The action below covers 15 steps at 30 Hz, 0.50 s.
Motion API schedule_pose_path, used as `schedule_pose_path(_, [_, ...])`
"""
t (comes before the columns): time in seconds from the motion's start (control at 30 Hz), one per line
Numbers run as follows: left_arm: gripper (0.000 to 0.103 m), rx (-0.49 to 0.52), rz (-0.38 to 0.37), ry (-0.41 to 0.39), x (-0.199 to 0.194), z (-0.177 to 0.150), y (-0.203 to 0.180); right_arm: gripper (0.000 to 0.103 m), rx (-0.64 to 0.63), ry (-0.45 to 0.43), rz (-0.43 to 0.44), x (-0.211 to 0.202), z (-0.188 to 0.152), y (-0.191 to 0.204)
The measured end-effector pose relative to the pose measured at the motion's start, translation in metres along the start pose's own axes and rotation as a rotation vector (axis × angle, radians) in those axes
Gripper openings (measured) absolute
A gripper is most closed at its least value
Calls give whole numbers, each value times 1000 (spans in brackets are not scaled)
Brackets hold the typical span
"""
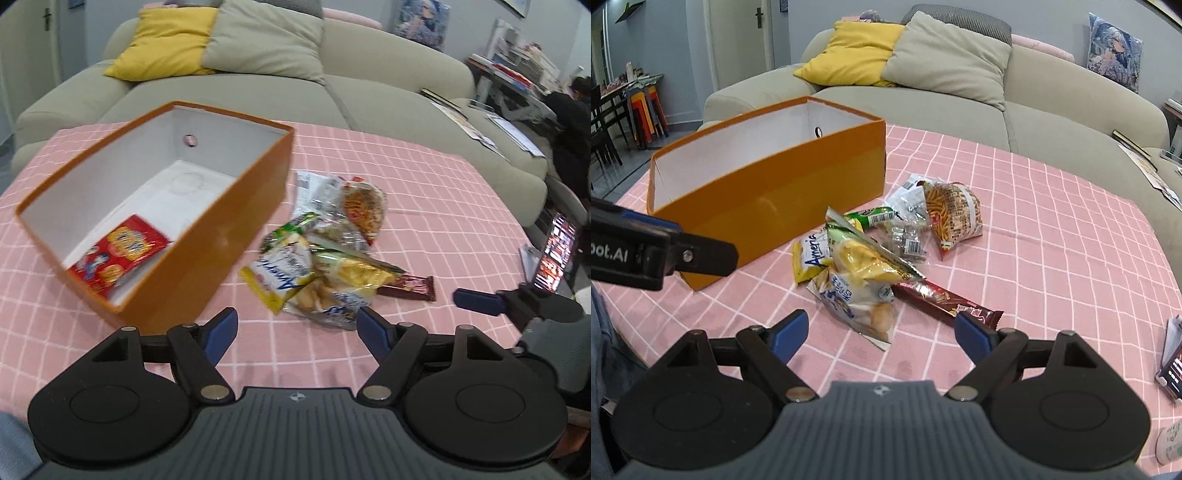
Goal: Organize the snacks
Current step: 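Lift both grippers out of the box and move back toward the snack pile, then grasp the yellow-green chip bag with the left gripper while the right grasps the chocolate bar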
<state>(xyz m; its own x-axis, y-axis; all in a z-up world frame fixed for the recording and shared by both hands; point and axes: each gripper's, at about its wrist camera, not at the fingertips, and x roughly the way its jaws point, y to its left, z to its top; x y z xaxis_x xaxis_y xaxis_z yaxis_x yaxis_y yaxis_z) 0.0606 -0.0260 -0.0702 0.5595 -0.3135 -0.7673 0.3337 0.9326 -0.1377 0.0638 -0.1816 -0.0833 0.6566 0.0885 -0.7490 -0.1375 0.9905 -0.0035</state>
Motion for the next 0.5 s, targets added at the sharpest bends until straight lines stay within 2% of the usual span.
schedule_pose_path(0.3, [88, 101, -54, 48, 37, 5, -28, 67, -98, 72, -33, 27, -4, -22])
schedule_pose_path(0.5, [87, 108, -48, 71, 63, 13, -37, 62, -197, 88, 9, 46, 1, -37])
